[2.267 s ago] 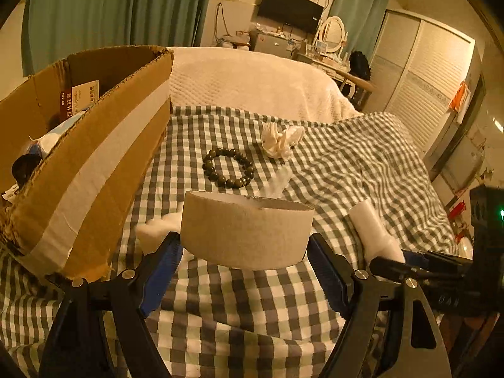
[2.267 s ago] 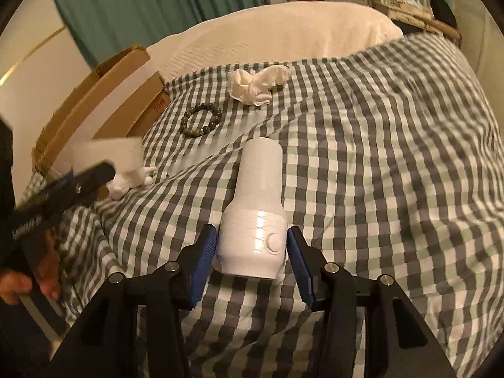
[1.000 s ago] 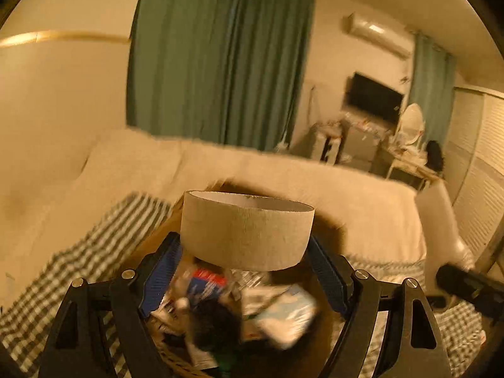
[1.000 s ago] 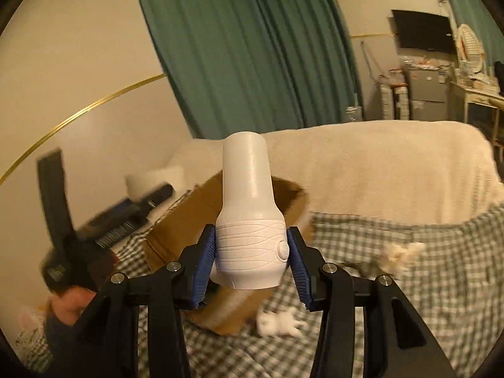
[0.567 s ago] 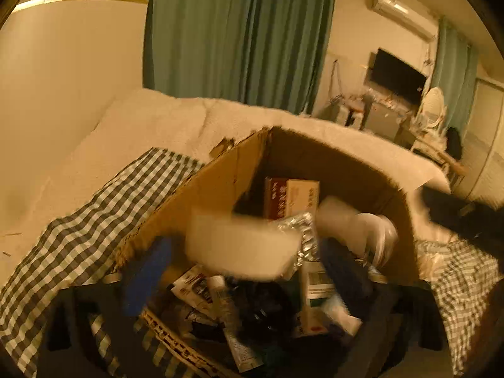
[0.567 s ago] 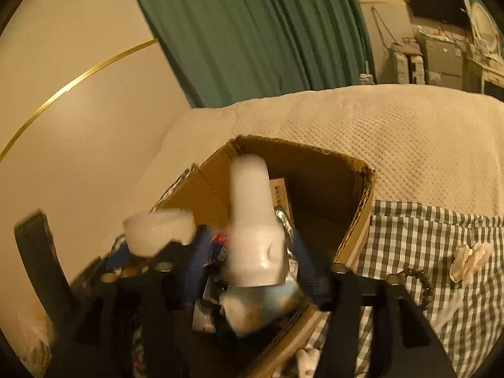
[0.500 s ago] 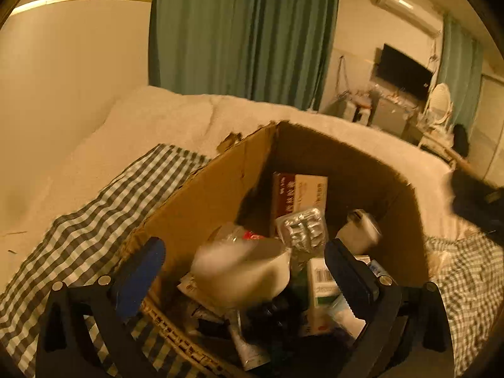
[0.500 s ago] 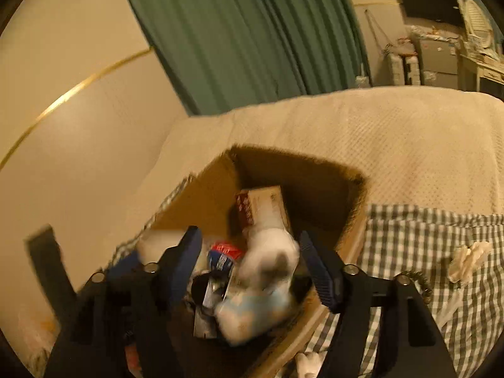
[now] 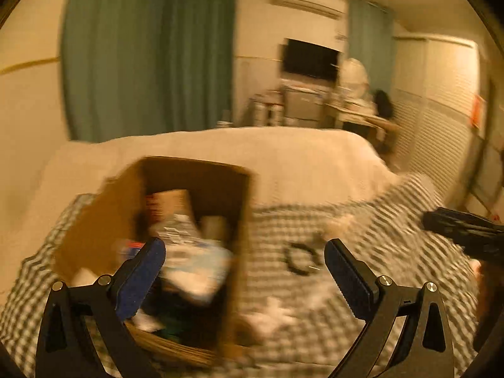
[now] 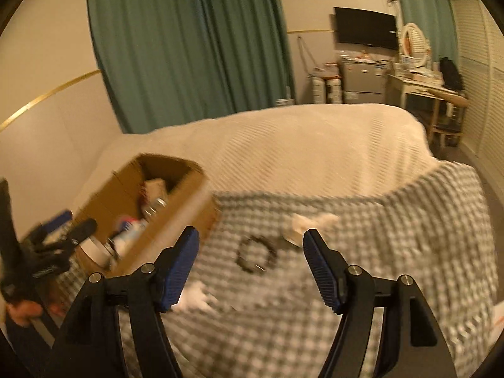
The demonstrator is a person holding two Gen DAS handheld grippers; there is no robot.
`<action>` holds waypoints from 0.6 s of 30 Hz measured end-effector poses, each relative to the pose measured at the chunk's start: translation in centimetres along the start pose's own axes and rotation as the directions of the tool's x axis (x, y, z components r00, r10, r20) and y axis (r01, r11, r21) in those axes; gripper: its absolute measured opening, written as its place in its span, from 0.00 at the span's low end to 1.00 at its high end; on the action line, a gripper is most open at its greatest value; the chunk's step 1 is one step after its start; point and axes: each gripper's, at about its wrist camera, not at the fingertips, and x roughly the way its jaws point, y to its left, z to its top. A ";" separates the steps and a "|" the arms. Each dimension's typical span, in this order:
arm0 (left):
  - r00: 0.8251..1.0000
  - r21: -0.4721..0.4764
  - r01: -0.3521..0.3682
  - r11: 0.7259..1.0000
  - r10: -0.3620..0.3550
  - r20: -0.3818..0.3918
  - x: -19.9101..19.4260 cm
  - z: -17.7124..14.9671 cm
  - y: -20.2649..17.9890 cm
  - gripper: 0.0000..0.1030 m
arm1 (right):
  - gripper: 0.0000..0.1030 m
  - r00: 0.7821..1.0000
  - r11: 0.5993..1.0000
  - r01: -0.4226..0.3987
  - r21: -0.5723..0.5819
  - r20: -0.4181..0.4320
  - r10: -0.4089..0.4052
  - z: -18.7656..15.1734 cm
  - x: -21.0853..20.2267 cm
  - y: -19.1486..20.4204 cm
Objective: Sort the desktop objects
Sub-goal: 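Grasp the dark bead bracelet with left tool while right tool grasps the white lace cloth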
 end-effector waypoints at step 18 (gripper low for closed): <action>0.962 -0.054 -0.020 0.998 0.004 -0.272 15.8 -3.1 -8.6 1.00 | 0.66 0.998 0.999 -0.044 -0.002 -0.039 0.044 -0.9 3.6 -7.9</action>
